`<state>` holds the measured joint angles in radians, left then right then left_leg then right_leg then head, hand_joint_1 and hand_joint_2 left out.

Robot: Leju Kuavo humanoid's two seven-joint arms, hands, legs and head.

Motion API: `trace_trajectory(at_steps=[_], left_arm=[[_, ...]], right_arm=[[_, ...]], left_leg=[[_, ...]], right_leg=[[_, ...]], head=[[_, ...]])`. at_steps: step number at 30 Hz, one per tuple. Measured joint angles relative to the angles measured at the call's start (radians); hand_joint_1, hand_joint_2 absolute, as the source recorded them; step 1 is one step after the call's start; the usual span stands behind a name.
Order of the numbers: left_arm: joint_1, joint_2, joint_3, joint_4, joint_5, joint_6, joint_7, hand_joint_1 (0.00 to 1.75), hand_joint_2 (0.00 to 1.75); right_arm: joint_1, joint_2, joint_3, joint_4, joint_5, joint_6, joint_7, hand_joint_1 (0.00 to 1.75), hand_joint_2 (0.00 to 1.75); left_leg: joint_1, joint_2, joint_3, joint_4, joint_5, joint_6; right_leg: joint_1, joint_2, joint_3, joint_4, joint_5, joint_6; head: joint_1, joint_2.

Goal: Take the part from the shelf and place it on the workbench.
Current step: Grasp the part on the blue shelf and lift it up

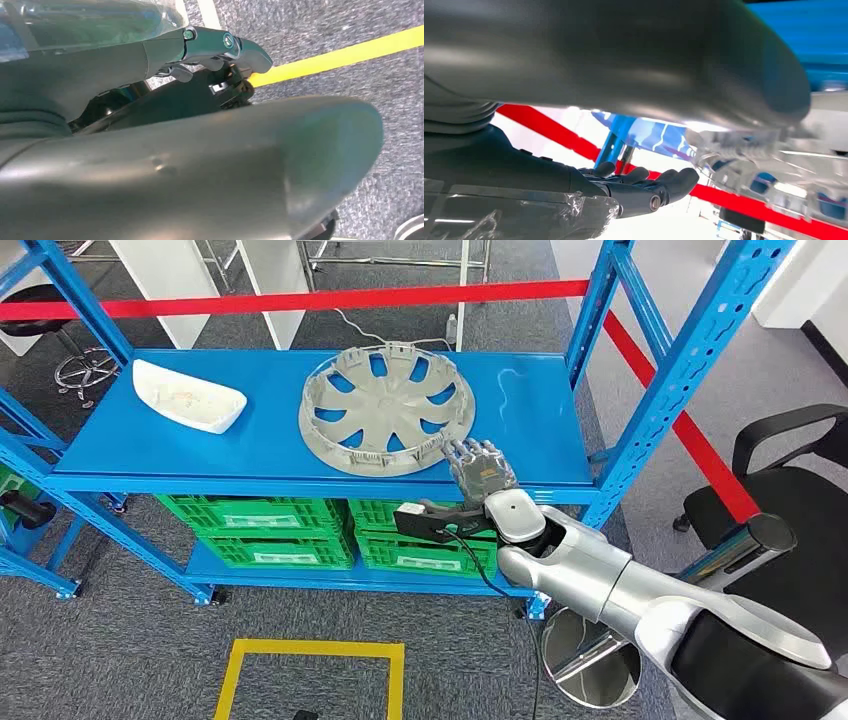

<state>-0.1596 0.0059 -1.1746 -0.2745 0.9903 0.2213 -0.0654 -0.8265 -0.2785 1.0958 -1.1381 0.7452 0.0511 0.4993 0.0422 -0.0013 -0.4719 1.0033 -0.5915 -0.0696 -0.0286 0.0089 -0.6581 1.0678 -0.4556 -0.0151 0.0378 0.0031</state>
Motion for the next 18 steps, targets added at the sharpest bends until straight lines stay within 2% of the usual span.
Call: trace_trajectory(at_steps=[2, 4, 5, 6, 7, 8, 10, 11, 13, 15, 17, 18], left_arm=[[-0.002, 0.000, 0.000, 0.000, 0.000, 0.000, 0.000, 0.00, 0.00], [-0.003, -0.001, 0.000, 0.000, 0.000, 0.000, 0.000, 0.00, 0.00], [-0.001, -0.001, 0.000, 0.000, -0.001, 0.000, 0.000, 0.00, 0.00], [0.000, 0.000, 0.000, 0.000, -0.001, 0.000, 0.000, 0.00, 0.00], [0.001, 0.000, 0.000, 0.000, -0.002, 0.000, 0.000, 0.00, 0.00], [0.002, 0.000, 0.000, 0.000, -0.002, 0.000, 0.000, 0.00, 0.00], [0.002, 0.001, 0.000, 0.000, -0.003, 0.000, 0.000, 0.00, 0.00], [0.002, 0.002, 0.000, 0.000, -0.004, 0.000, 0.000, 0.00, 0.00], [0.001, 0.003, 0.000, 0.000, -0.005, 0.000, 0.000, 0.00, 0.00], [-0.001, 0.004, 0.000, -0.001, -0.006, 0.001, 0.000, 0.00, 0.00], [-0.002, 0.003, 0.000, -0.001, -0.006, 0.000, 0.000, 0.00, 0.00], [-0.003, 0.003, 0.000, -0.001, -0.007, 0.000, 0.000, 0.00, 0.00]], right_arm=[[-0.001, 0.000, 0.000, 0.000, 0.001, 0.000, 0.000, 0.00, 0.00], [0.001, 0.000, 0.000, 0.000, 0.001, 0.000, 0.000, 0.00, 0.00], [0.004, 0.000, 0.000, 0.000, 0.001, 0.001, 0.001, 0.00, 0.00], [0.006, -0.001, 0.000, 0.000, 0.001, 0.001, 0.002, 0.00, 0.00], [0.008, -0.001, 0.000, 0.000, 0.001, 0.001, 0.003, 0.00, 0.00], [0.009, -0.001, 0.000, 0.000, 0.001, 0.002, 0.004, 0.00, 0.00], [0.011, -0.002, 0.000, 0.000, 0.001, 0.002, 0.005, 0.00, 0.00], [0.012, -0.002, 0.000, 0.000, 0.001, 0.002, 0.006, 0.00, 0.00], [0.014, -0.004, 0.000, 0.000, 0.001, 0.002, 0.006, 0.00, 0.00], [0.015, -0.008, -0.003, -0.003, 0.001, 0.002, 0.006, 0.00, 0.00], [0.013, -0.012, -0.005, -0.006, 0.001, 0.001, 0.006, 0.00, 0.00], [0.013, -0.013, -0.005, -0.007, 0.001, 0.001, 0.006, 0.00, 0.00]], left_leg=[[-0.002, 0.000, -0.034, 0.066, -0.027, 0.001], [-0.006, 0.000, -0.118, 0.211, -0.076, 0.004], [-0.009, 0.000, -0.160, 0.270, -0.086, 0.007], [-0.012, 0.000, -0.188, 0.297, -0.076, 0.013], [-0.017, 0.000, -0.198, 0.285, -0.044, 0.021], [-0.022, 0.000, -0.190, 0.235, 0.006, 0.032], [-0.036, -0.001, -0.156, 0.117, 0.091, 0.058], [-0.041, -0.001, -0.141, 0.075, 0.110, 0.067], [-0.047, -0.001, -0.129, 0.043, 0.107, 0.075], [-0.043, -0.001, -0.116, 0.017, 0.101, 0.077], [-0.036, -0.001, -0.103, -0.001, 0.103, 0.079], [-0.035, -0.001, -0.100, -0.004, 0.102, 0.081]], right_leg=[[0.001, 0.000, 0.006, -0.002, -0.004, -0.005], [0.006, 0.000, 0.017, -0.005, -0.011, -0.013], [0.009, 0.001, 0.022, -0.005, -0.015, -0.015], [0.012, 0.002, 0.028, -0.006, -0.020, -0.017], [0.016, 0.004, 0.035, -0.006, -0.025, -0.018], [0.019, 0.006, 0.044, -0.006, -0.030, -0.018], [0.024, 0.009, 0.062, -0.011, -0.040, -0.016], [0.024, 0.010, 0.067, -0.014, -0.042, -0.012], [0.024, 0.012, 0.069, -0.020, -0.042, -0.001], [0.024, 0.010, 0.068, -0.021, -0.046, 0.012], [0.026, 0.005, 0.047, 0.027, -0.075, 0.023], [0.024, 0.002, 0.019, 0.080, -0.098, 0.027]], head=[[-0.002, 0.000], [-0.004, 0.000], [-0.004, 0.000], [-0.004, 0.000], [-0.004, 0.000], [-0.004, 0.000], [-0.003, 0.000], [-0.003, 0.000], [-0.003, 0.000], [-0.003, 0.000], [-0.001, 0.000], [0.000, 0.000]])
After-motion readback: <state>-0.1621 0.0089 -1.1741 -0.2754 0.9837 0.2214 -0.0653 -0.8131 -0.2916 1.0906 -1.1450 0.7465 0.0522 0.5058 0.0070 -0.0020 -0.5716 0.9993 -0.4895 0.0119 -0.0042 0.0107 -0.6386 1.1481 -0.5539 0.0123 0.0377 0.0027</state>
